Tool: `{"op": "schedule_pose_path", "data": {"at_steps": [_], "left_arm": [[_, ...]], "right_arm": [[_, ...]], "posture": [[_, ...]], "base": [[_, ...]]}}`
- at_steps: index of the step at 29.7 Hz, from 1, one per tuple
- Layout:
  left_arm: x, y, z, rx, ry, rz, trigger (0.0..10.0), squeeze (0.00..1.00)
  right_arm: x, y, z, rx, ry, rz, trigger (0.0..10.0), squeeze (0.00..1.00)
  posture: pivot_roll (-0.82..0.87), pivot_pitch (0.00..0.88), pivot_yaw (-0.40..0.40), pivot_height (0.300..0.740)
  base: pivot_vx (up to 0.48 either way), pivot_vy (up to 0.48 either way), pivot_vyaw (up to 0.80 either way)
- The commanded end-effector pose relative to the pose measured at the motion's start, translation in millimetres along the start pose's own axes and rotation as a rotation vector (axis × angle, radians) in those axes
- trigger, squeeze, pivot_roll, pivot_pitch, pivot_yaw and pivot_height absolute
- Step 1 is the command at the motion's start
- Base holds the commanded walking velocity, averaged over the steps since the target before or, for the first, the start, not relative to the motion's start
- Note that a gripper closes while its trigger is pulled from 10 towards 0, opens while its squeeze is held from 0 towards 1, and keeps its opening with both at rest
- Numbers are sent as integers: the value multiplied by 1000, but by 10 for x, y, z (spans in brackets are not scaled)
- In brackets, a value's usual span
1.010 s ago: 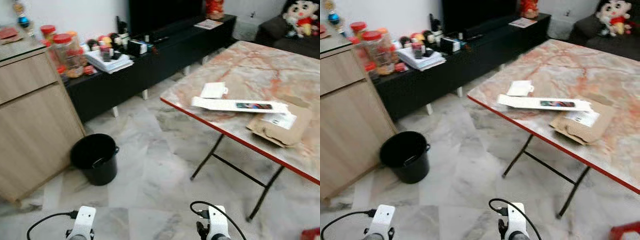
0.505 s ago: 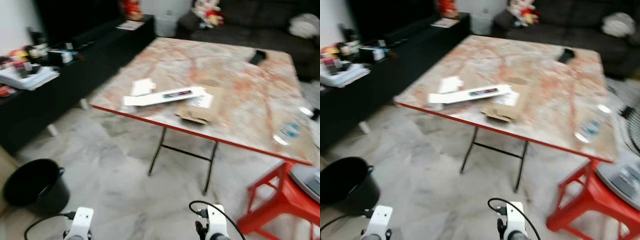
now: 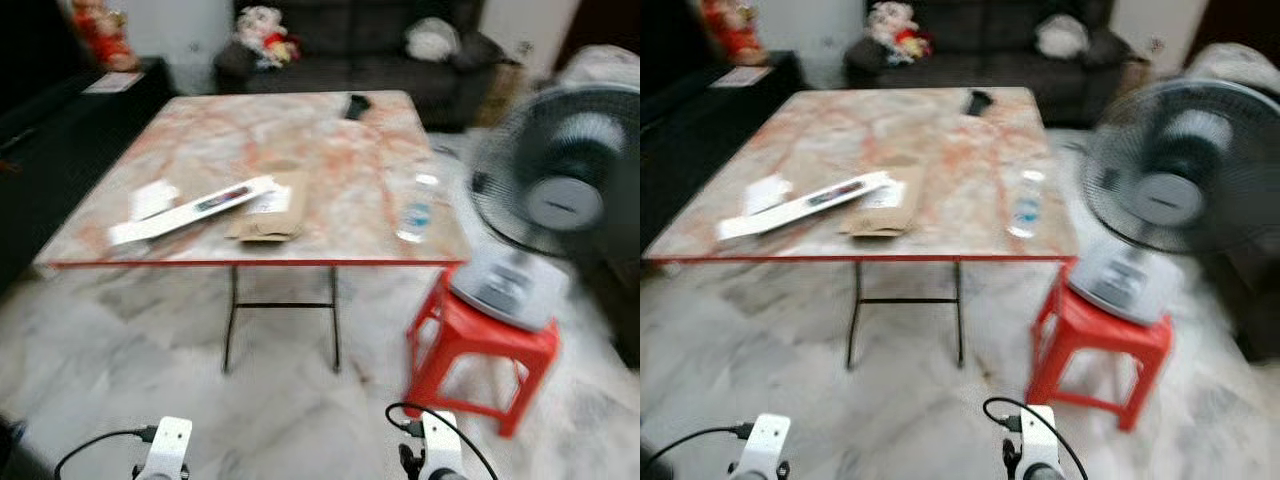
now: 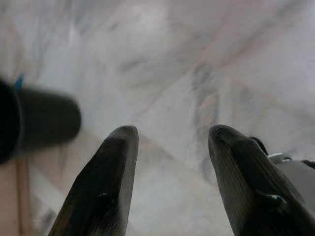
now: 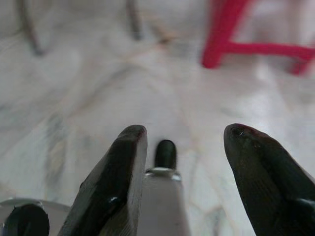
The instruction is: Picking trash to rubbish bin
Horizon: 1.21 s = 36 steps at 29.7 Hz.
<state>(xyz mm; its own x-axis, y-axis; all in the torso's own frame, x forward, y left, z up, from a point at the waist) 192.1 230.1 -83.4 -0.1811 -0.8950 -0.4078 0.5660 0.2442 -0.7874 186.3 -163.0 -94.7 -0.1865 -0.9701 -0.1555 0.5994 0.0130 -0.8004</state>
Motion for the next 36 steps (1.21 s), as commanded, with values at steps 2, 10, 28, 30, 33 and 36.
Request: {"op": "schedule_pose_path", "data": {"at_steps": [2, 10, 28, 30, 33, 36], "left_arm": [[-7, 1, 3, 1, -16, 7, 10000, 0], [8, -1, 32, 25, -23, 2, 10000, 0], [59, 4, 110, 39, -65, -6, 10000, 0], [54, 5, 112, 38, -62, -6, 10000, 0], [22, 9, 121, 42, -64, 2, 10000, 0], [-11, 10, 114, 43, -72, 11, 10000, 0]], "right_arm": [[-7, -1, -8, 3, 20, -3, 10000, 0], [-3, -4, -1, 19, 27, -4, 10000, 0], [14, 6, 81, 40, 14, 3, 10000, 0], [11, 6, 84, 42, 16, 4, 10000, 0], [-12, 4, 53, 34, 18, 9, 10000, 0], [-34, 1, 18, 24, 12, 15, 10000, 0]], "posture": [[-16, 14, 10, 740], [-20, 5, 12, 740], [-81, 0, 9, 740], [-74, 0, 12, 740], [-47, 0, 10, 740], [-32, 0, 7, 740]], "base": [[0, 0, -800], [0, 0, 0], [0, 16, 0], [0, 285, 0], [0, 437, 0], [0, 349, 0]]}}
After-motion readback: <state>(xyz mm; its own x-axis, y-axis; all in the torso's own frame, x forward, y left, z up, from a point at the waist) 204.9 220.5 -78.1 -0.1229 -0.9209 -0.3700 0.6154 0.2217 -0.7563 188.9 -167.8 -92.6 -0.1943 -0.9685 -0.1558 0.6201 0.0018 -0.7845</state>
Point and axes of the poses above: a point about 5 cm out from each wrist's last joint towards the gripper, its own y axis pointing out of the wrist towards the gripper, its own z axis along the axis of the wrist's last joint, x = y × z, the point moved 1 cm from there along y, pointing out of the wrist towards the gripper, and after that the axes turned 11 degrees about y, right-handed, at the moved point
